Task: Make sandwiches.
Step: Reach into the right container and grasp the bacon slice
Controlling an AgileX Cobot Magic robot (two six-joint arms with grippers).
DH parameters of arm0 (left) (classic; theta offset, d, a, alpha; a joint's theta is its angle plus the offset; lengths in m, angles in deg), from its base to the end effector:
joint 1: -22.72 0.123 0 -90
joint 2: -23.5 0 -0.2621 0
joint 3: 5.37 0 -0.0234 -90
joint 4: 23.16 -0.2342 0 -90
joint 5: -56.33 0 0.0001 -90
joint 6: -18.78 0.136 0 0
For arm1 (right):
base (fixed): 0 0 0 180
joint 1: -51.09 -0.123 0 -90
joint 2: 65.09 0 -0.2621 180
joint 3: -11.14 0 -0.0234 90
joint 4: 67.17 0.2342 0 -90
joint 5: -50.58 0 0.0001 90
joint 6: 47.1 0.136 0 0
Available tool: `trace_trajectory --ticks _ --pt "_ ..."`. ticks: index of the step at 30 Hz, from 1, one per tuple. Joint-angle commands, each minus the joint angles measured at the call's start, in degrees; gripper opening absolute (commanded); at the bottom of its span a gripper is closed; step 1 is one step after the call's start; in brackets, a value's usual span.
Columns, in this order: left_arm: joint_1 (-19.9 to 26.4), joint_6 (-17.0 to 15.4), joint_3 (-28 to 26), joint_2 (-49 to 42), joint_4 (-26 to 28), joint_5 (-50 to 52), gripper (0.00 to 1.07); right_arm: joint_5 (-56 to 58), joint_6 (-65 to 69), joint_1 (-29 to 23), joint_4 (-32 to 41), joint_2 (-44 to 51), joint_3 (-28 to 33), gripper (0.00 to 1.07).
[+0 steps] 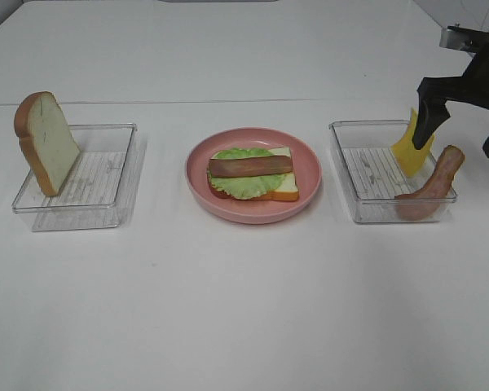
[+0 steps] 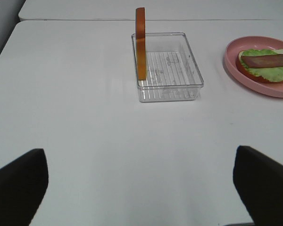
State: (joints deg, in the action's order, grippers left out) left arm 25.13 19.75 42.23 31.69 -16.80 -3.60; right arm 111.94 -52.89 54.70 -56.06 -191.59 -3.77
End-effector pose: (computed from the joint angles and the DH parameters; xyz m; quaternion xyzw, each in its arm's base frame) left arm 0.0437 -0.0112 0.2529 -0.0086 0.8454 -0.0397 0.5326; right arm 0.4004 -0.0022 0.1364 0.0222 0.9940 0.0823 0.0682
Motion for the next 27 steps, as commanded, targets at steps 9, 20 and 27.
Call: trace_trajectory --ticks 9,20,27 --pt "-0.1 -0.3 0.3 -1.2 0.3 0.7 1.02 -1.5 -1.4 0.2 0.4 -4.7 0.5 0.93" --pt "-0.1 -0.3 0.3 -1.2 0.3 0.7 1.02 -1.3 -0.8 0.2 0.3 -4.7 0.5 0.45" --pt "-0.1 -0.3 0.3 -1.2 0.3 0.7 1.02 -0.7 -0.8 0.2 0.2 -4.7 0.5 0.44"
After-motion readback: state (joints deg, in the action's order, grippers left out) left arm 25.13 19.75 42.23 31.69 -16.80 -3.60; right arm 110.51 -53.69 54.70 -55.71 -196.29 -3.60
